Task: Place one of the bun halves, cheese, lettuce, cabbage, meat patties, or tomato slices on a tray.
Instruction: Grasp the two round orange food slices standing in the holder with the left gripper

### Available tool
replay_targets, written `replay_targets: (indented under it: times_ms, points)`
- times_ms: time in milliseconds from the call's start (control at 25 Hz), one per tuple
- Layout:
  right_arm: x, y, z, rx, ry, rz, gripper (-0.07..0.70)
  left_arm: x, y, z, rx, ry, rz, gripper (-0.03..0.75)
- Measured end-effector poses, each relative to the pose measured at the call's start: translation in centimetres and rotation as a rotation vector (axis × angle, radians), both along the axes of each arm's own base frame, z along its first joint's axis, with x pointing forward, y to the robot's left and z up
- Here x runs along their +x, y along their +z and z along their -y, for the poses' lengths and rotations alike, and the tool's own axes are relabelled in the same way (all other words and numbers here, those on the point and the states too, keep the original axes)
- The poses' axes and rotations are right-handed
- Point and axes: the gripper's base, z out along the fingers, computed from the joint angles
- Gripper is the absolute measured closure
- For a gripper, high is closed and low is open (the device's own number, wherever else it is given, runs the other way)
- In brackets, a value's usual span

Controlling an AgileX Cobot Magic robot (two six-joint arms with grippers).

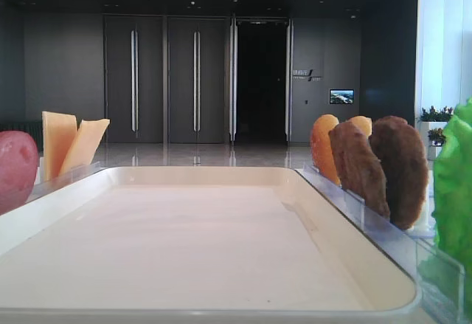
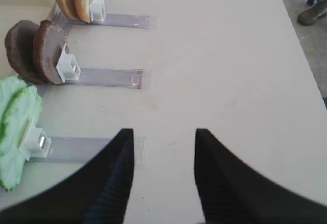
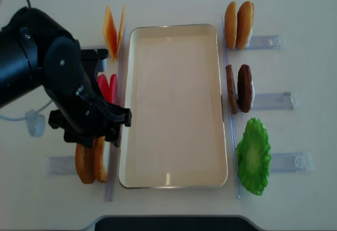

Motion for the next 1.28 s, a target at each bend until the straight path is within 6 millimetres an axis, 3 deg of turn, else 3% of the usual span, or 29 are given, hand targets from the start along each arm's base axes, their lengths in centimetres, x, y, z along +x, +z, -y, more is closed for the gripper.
replay_targets:
  times_ms: [480,1080,1280]
  points:
    - [0.0,0.0,0.0,0.001,-0.001,0.000,0.328,0.6,-1.8,0.4,0.042,-0.002,-0.061,0.210]
    - [0.0,0.0,0.0,0.000,0.000,0.000,0.328,0.9,-2.6,0.4,0.073,-0.012,-0.077,0.210]
    - [0.0,0.0,0.0,0.000,0.000,0.000,0.328,0.9,-2.6,0.4,0.075,-0.015,-0.080,0.264]
